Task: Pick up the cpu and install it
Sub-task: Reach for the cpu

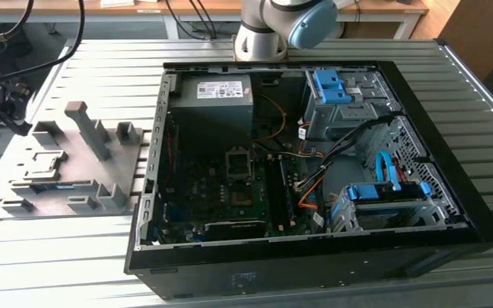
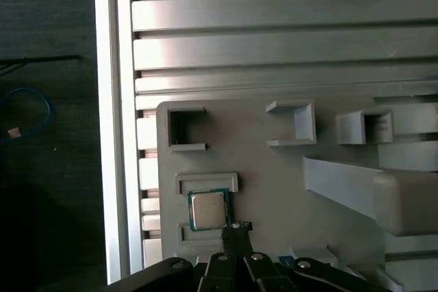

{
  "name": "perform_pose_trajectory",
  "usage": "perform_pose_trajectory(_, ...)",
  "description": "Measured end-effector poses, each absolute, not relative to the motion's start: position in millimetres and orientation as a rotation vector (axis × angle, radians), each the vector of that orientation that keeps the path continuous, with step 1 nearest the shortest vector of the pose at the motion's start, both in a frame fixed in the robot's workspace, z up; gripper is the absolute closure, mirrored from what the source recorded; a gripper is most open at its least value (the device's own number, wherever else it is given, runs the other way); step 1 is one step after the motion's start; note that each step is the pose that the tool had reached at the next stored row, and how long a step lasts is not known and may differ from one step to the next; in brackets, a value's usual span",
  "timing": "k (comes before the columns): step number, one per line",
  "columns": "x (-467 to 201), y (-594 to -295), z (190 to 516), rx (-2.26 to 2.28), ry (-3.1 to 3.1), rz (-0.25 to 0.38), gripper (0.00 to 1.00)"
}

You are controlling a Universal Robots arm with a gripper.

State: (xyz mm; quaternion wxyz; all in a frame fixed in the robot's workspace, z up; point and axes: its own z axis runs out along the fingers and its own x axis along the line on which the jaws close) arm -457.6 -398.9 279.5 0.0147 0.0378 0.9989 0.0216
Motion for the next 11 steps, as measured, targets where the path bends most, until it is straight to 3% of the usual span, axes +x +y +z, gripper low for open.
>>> perform_pose_trajectory(11,-469.1,-398.9,259.5,0.118,3.109,0.067,0.9)
